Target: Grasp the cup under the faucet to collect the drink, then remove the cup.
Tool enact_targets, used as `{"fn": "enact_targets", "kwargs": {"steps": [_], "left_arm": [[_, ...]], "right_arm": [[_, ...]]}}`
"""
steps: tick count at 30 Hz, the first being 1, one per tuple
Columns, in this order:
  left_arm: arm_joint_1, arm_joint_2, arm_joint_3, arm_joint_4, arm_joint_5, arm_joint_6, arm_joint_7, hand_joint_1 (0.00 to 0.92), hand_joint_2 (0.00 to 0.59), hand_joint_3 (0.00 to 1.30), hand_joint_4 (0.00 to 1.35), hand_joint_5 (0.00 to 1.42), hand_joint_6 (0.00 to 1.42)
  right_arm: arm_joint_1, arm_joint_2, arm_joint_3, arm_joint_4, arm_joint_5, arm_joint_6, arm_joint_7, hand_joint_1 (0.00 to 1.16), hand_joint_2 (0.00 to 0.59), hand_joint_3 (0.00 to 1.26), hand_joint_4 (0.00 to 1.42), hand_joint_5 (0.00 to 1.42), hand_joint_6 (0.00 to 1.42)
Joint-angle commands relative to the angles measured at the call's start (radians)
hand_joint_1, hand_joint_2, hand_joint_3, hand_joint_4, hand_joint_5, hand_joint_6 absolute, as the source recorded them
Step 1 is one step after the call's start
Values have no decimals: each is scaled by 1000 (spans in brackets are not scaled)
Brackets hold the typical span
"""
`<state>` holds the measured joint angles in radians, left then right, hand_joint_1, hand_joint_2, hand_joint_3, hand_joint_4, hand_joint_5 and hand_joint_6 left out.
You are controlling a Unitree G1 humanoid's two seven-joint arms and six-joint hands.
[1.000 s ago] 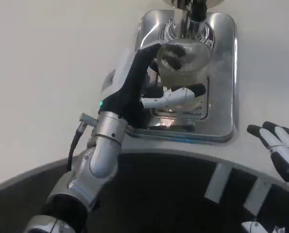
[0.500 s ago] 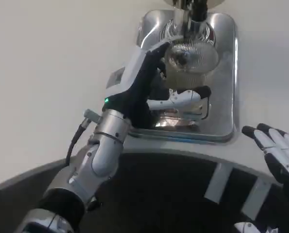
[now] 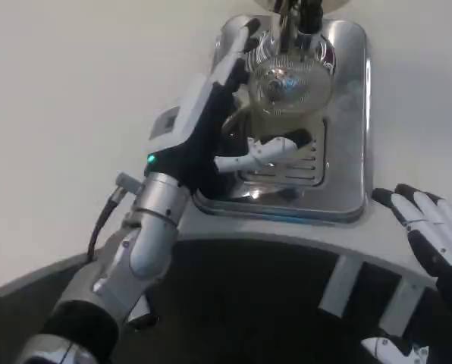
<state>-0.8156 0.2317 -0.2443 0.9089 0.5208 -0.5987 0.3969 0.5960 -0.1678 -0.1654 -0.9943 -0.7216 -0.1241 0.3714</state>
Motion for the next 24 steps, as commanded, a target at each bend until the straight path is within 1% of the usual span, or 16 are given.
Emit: {"fn": "enact_targets", "kwargs": {"steps": [1,4,9,10,13,15,17,19,22,23,24], "left_arm": [[60,34,9,-89,-3,16,-14,427,83,0,0,187,157],[99,57,0,-169,18,21,-21,347,68,0,0,140,115],[180,67,22,-307,-23,51,-81,240,48,0,0,106,79],[197,69,26,-338,-30,57,-95,199,40,0,0,102,59],[257,74,52,-448,-67,74,-145,15,36,0,0,51,3],[295,79,72,-520,-106,84,-188,1,57,0,0,31,0],[339,78,106,-616,-177,120,-244,0,93,0,0,9,0],[368,68,142,-691,-254,158,-294,0,113,0,0,0,0],[394,49,191,-792,-383,244,-367,0,120,0,0,0,0],[400,44,203,-823,-421,279,-389,0,122,0,0,0,0],[403,44,220,-870,-478,332,-418,0,124,0,0,0,0]], "right_arm": [[-9,-8,12,15,-1,5,-6,653,333,64,0,0,1],[-17,-10,14,18,-4,8,-6,659,333,64,0,0,1],[-32,-8,19,21,-6,18,-8,687,332,64,0,0,1],[-33,-8,19,23,-6,19,-10,689,333,64,0,0,1],[-35,-10,17,28,-2,21,-13,694,337,64,0,0,1],[-36,-10,14,31,1,22,-15,699,336,64,0,0,1],[-38,-9,17,36,1,22,-18,702,333,65,0,0,1],[-39,-7,27,42,-4,21,-22,704,325,66,1,0,13],[-35,-5,45,47,-13,16,-26,684,313,65,0,0,16],[-33,-5,52,47,-16,14,-27,672,309,57,0,0,17],[-31,-6,56,46,-18,13,-28,668,308,55,0,0,18]]}}
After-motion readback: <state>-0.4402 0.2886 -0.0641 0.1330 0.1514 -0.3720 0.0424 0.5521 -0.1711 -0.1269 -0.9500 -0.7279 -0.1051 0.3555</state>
